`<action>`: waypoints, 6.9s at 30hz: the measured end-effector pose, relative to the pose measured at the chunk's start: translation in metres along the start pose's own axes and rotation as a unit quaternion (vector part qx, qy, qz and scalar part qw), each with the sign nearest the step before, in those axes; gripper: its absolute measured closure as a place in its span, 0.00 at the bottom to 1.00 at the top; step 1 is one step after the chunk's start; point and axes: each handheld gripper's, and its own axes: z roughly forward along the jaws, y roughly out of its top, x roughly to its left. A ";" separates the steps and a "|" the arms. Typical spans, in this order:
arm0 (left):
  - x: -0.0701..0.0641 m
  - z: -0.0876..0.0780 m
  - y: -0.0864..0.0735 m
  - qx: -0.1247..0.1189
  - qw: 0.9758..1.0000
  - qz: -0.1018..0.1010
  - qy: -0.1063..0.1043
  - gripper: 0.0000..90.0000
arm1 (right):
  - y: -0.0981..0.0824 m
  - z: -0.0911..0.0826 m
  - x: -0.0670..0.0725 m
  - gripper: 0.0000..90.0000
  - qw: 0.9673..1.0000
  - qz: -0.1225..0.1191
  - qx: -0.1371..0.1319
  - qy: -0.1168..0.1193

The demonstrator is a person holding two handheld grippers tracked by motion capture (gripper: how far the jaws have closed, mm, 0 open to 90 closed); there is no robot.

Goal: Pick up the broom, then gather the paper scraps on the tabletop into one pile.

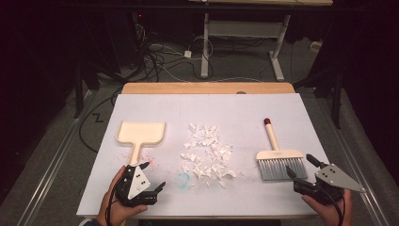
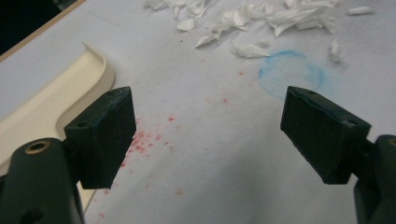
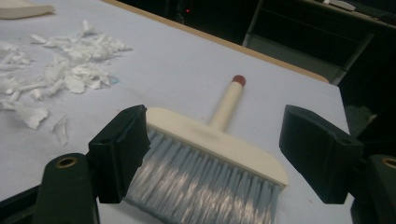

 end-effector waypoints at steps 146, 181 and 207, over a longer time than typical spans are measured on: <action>-0.064 0.032 0.135 -0.046 0.941 0.106 -0.319 0.72 | 0.092 0.051 0.094 0.47 0.892 -0.203 0.091 0.394; 0.008 0.002 0.032 -0.051 0.999 0.013 -0.013 0.20 | 0.102 0.049 0.026 0.76 0.971 -0.069 0.070 0.219; 0.013 -0.013 -0.014 -0.004 0.999 -0.034 -0.015 0.20 | 0.092 0.107 -0.009 0.76 0.992 -0.048 0.094 0.069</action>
